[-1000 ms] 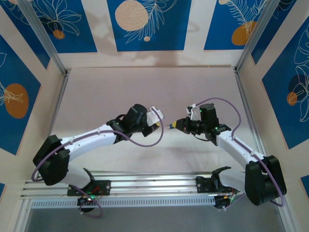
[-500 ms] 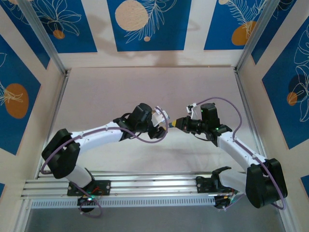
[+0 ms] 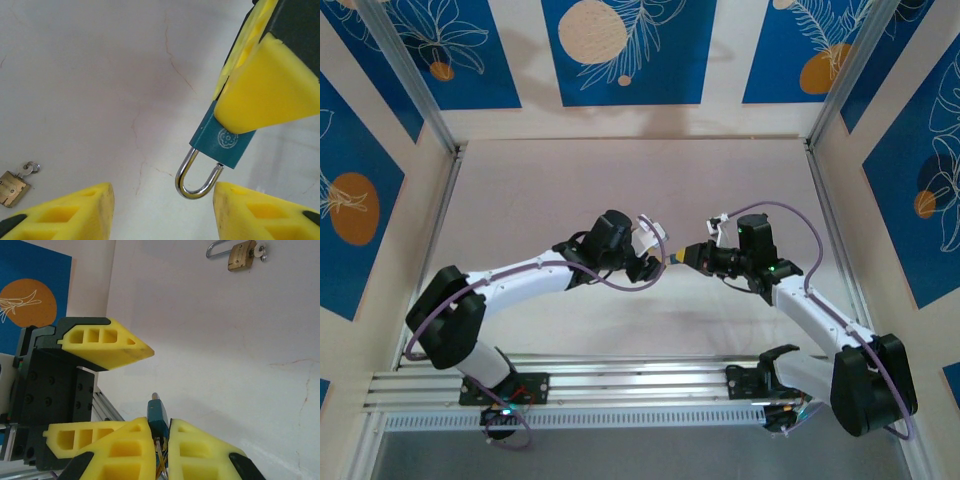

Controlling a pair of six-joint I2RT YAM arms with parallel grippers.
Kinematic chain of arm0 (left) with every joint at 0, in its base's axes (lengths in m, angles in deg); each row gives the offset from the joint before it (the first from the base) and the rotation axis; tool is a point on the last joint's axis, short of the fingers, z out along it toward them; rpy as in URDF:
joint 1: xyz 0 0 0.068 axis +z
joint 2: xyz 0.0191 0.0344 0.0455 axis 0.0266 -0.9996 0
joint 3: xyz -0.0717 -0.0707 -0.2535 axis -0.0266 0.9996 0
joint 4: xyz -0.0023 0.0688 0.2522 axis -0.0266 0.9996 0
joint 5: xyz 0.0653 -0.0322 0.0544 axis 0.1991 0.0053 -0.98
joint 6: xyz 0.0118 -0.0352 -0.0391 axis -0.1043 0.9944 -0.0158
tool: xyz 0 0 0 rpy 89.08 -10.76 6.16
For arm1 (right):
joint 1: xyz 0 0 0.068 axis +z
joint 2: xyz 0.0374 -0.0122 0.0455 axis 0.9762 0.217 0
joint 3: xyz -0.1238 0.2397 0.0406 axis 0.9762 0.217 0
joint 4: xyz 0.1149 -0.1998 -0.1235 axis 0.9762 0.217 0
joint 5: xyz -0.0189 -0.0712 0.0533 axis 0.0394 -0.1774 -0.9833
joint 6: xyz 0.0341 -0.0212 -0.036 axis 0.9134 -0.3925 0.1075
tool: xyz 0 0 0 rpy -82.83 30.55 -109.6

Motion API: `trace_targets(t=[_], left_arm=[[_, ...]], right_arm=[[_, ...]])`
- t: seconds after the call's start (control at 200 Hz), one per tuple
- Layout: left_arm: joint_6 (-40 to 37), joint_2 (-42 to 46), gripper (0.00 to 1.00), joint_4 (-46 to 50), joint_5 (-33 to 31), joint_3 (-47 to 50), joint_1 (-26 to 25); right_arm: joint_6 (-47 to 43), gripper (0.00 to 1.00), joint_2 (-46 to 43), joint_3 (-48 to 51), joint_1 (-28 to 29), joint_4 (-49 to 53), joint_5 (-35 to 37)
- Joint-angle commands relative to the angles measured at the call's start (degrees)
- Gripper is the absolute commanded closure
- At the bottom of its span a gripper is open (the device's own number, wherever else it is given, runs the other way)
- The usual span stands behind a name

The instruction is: Unlock with the key

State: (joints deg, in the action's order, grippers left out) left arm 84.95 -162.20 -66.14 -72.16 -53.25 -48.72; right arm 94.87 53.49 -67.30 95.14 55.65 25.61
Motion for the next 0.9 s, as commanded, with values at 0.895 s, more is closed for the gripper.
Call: trace_targets(t=[0.895], left_arm=[[3.84, 10.41, 0.43, -5.31, -17.77, 11.10, 0.43]], right_arm=[[1.44, 1.00, 14.24, -1.55, 1.87, -9.86, 6.78]])
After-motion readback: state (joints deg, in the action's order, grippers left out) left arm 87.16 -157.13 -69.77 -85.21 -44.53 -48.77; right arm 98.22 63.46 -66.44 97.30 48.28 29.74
